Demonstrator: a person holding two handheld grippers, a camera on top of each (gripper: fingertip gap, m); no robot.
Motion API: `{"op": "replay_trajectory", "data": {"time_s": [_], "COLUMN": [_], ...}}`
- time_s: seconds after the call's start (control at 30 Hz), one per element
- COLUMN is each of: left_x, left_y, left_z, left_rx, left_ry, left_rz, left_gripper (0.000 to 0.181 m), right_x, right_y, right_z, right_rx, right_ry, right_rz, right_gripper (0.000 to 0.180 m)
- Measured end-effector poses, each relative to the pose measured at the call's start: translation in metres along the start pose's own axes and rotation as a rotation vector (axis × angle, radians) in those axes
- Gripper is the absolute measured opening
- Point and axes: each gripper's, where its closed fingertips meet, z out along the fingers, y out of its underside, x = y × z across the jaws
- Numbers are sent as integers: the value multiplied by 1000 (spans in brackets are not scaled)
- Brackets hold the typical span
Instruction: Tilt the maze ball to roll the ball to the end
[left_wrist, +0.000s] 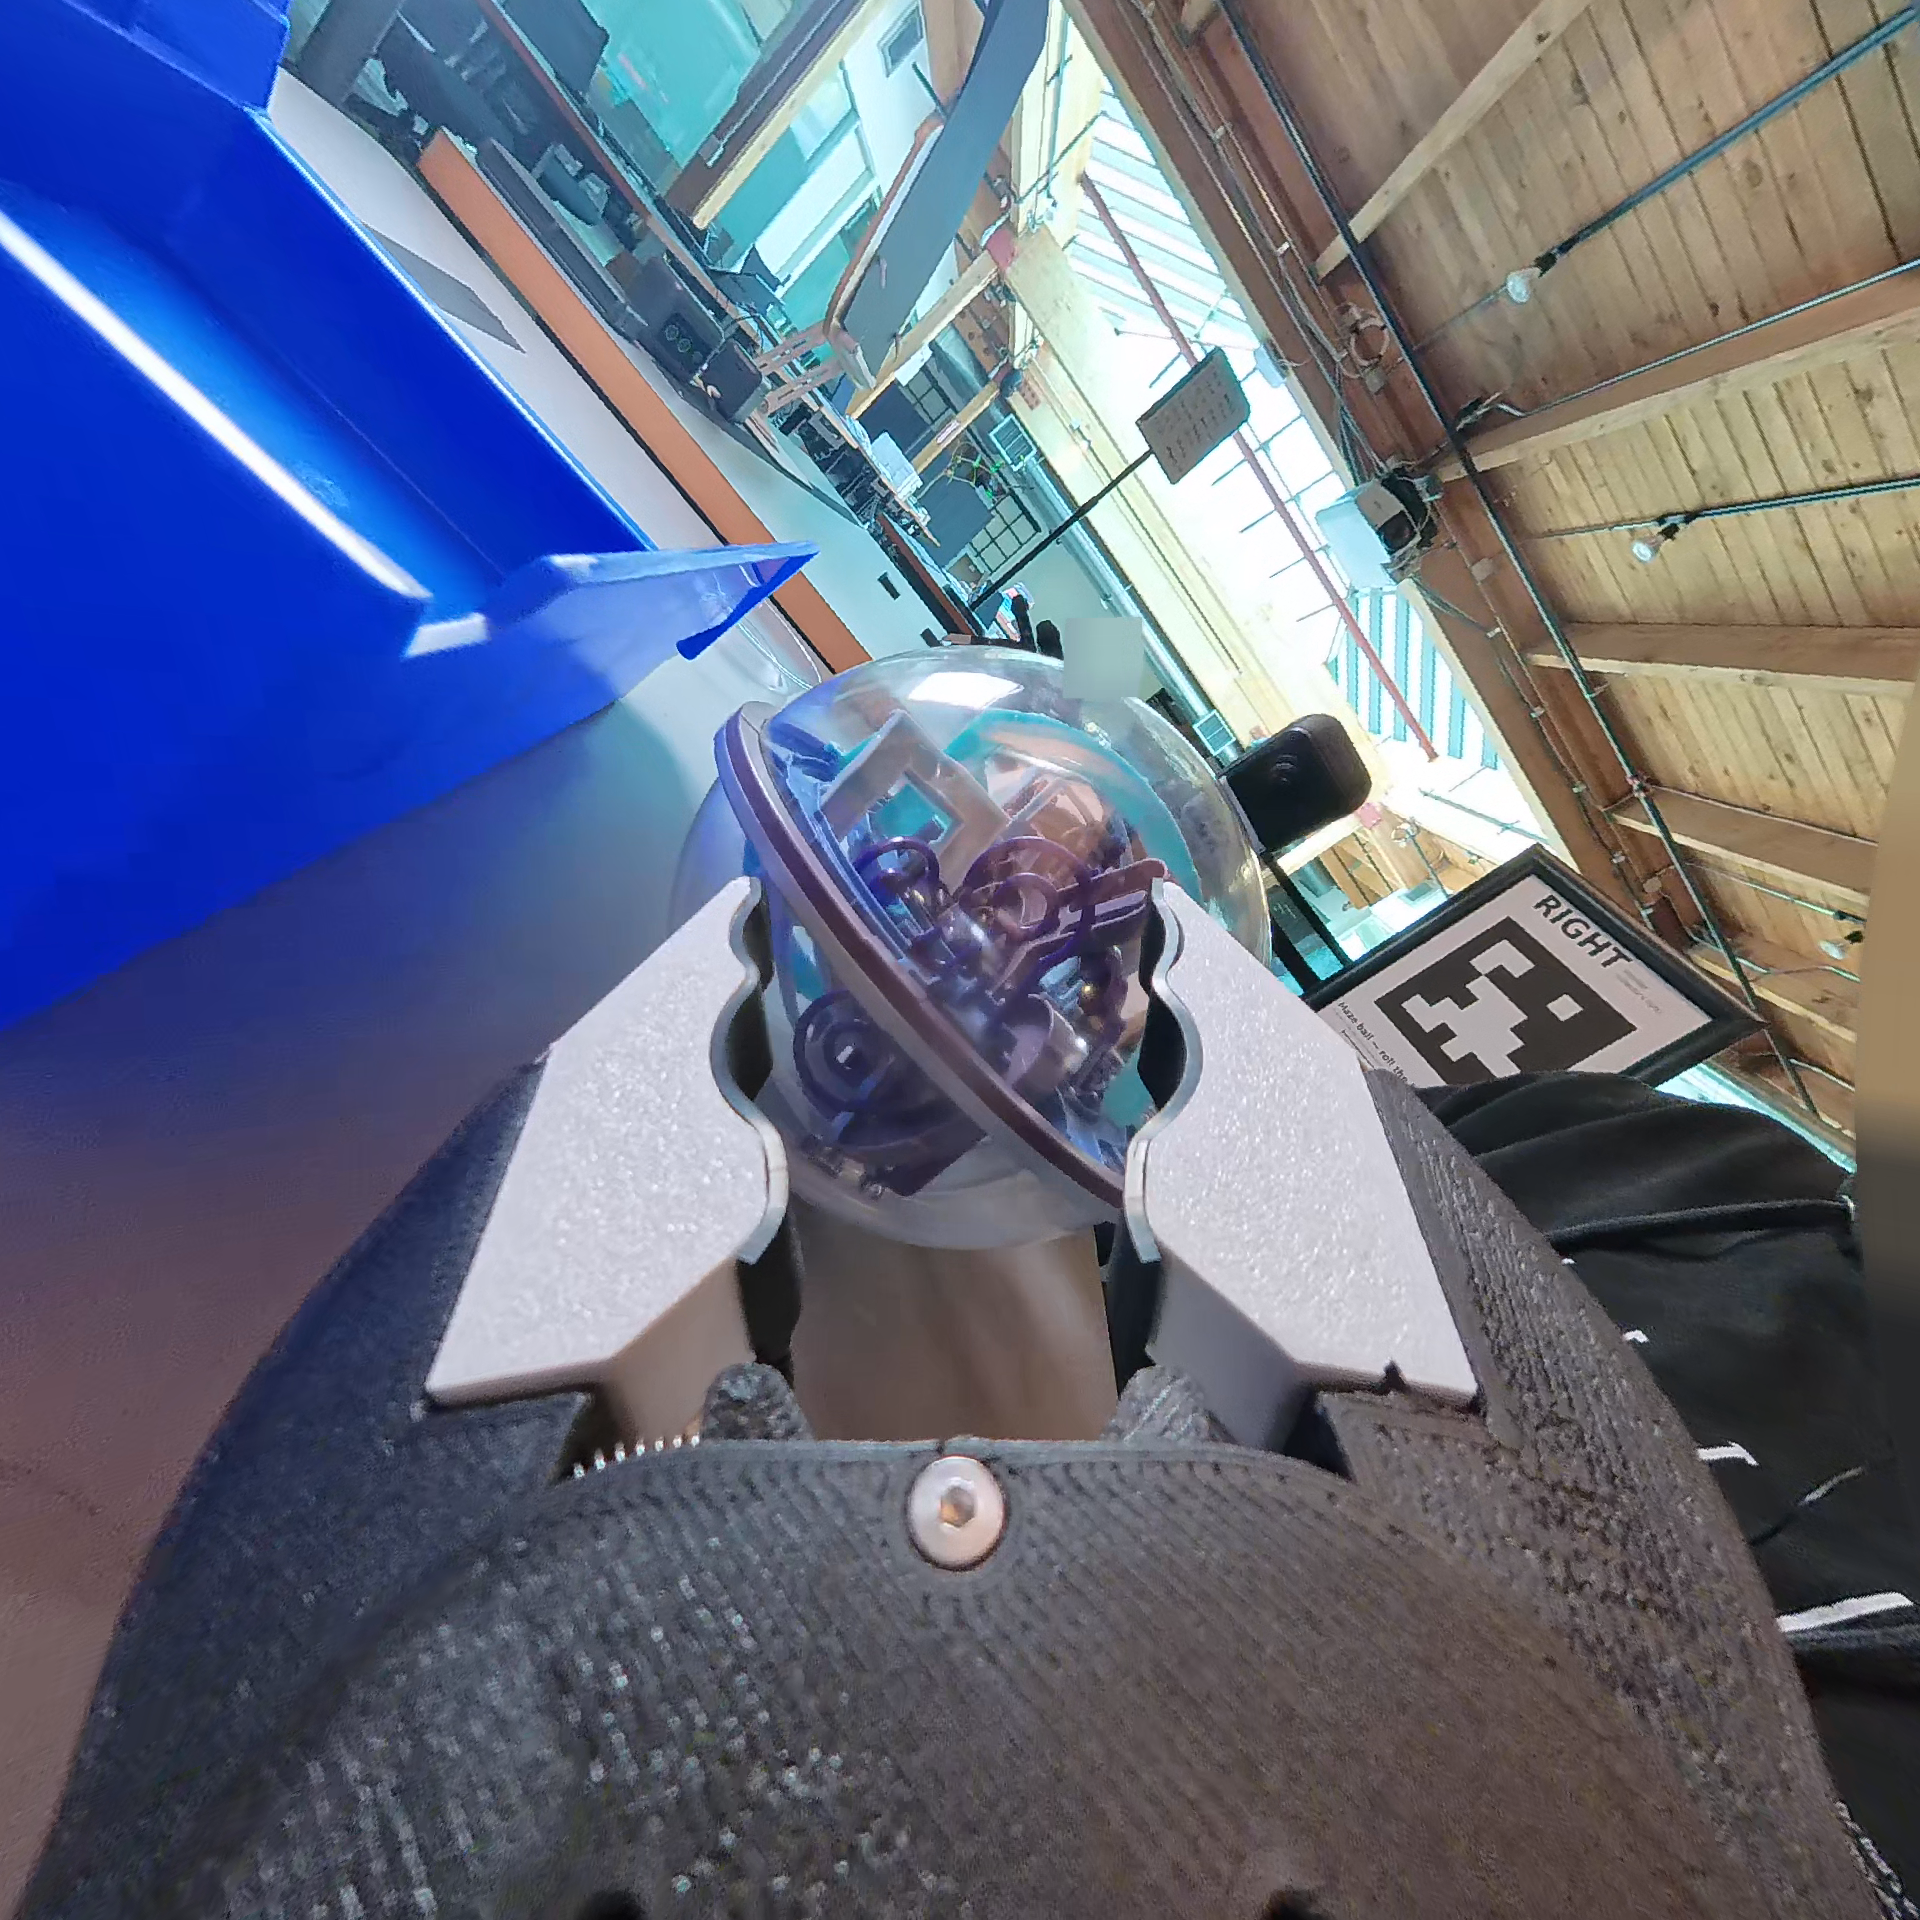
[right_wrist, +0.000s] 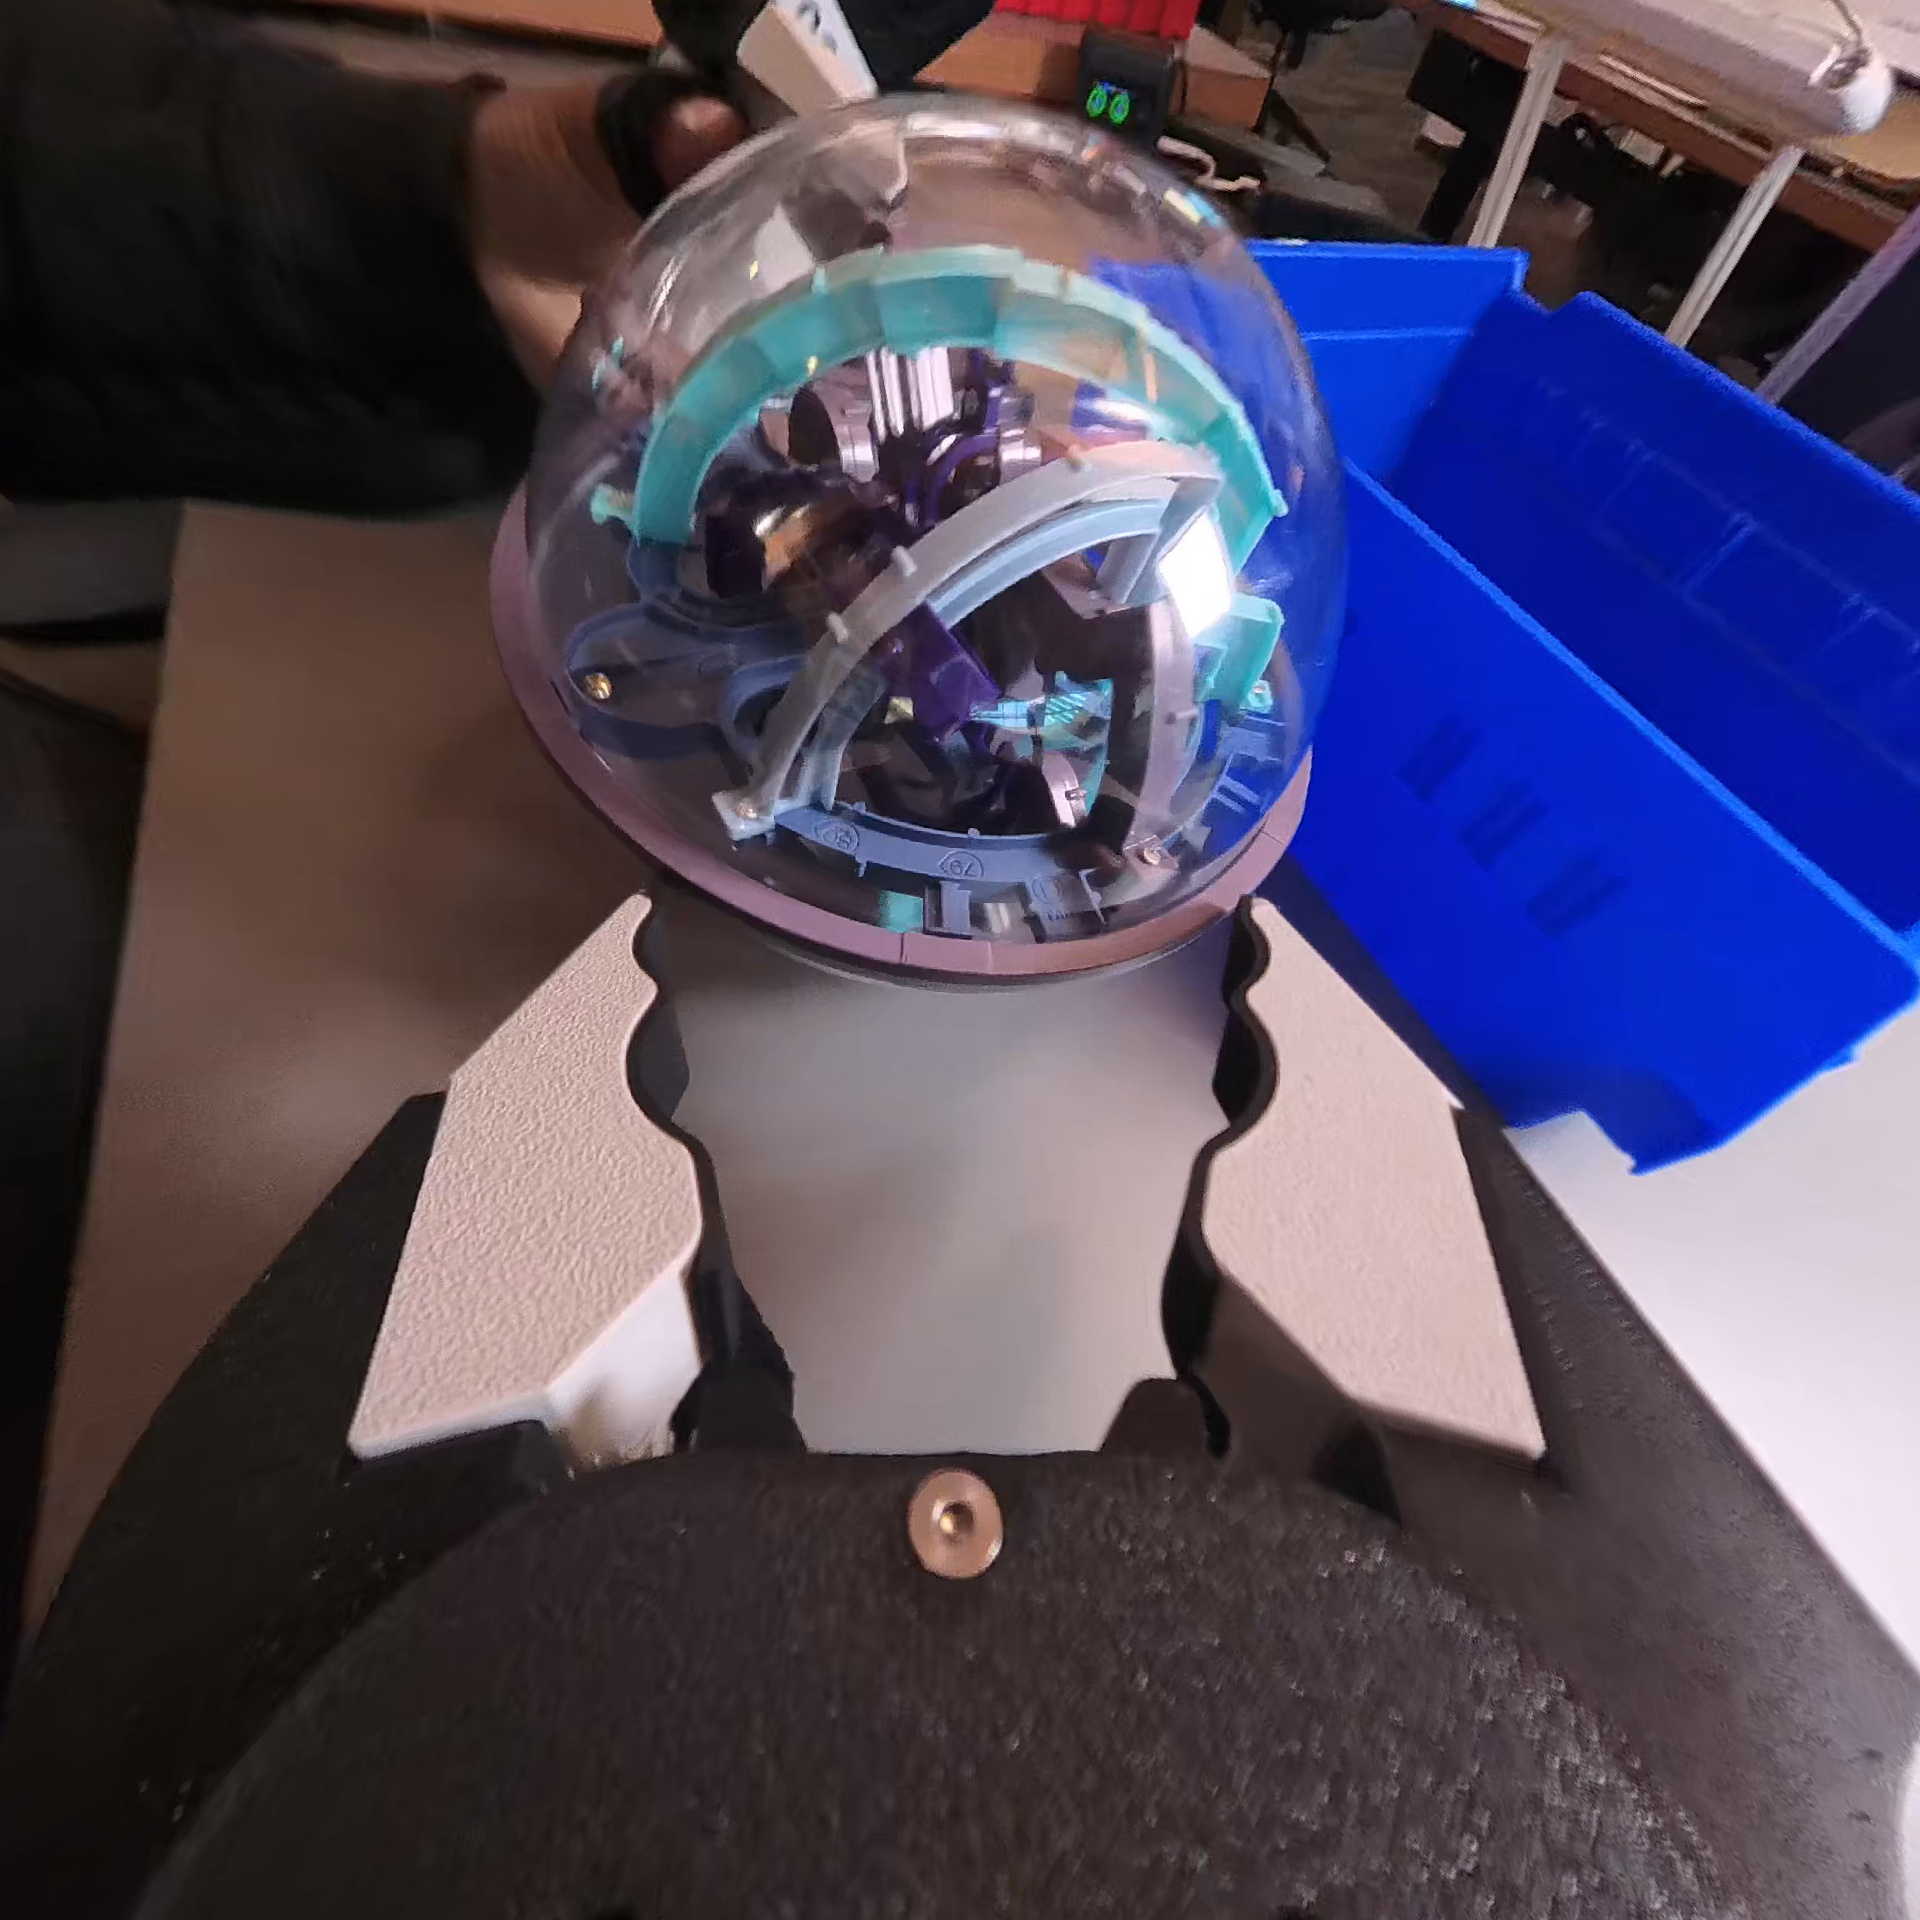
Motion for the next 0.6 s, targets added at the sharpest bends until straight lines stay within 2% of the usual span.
{"op": "replay_trajectory", "data": {"time_s": [0.23,0.6], "left_x": [-2,-6], "left_y": [1,-1], "left_z": [1,-1], "left_rx": [7,20], "left_ry": [12,31], "left_rz": [-26,-57], "left_gripper": [74,73], "right_x": [11,11], "right_y": [10,7], "right_z": [17,20], "right_rx": [-57,14], "right_ry": [24,42], "right_rz": [-173,-211], "right_gripper": [108,104]}}
